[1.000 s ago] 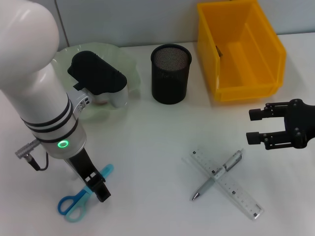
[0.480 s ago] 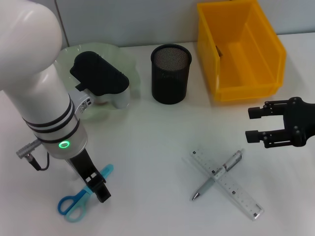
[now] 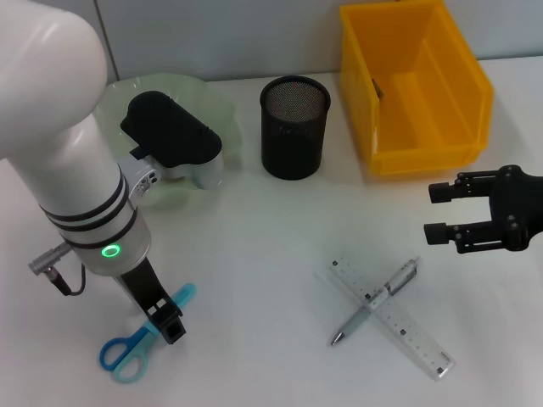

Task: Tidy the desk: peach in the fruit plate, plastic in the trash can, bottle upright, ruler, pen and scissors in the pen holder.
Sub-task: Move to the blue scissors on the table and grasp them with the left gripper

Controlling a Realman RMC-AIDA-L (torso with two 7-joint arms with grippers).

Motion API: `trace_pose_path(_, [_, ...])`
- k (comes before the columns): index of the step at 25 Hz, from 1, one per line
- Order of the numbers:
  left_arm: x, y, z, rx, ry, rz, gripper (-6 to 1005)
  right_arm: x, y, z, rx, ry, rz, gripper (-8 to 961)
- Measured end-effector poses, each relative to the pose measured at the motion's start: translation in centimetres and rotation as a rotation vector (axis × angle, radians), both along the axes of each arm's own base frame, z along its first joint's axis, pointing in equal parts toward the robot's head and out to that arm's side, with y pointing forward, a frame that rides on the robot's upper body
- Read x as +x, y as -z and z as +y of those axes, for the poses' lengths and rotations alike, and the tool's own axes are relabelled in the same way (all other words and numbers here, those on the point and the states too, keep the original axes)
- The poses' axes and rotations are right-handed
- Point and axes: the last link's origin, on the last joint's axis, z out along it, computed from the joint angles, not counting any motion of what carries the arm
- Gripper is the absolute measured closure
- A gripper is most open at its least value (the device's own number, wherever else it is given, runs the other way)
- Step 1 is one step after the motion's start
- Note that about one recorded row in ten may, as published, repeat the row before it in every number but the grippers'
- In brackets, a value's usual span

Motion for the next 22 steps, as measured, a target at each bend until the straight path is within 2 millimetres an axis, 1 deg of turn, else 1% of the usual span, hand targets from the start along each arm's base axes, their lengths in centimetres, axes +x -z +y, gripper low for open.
trace_pose_path(3, [-0.03, 0.03, 0.03, 0.001, 0.0, -0.001, 412, 0.02, -0.08, 0.02, 0.002, 0.0, -0.001, 228])
trace_pose_path(22, [-0.42, 0.48, 0.16, 0.004, 0.009, 0.007, 409, 0.04, -0.04, -0.03, 0.006, 0.001, 0.002, 228])
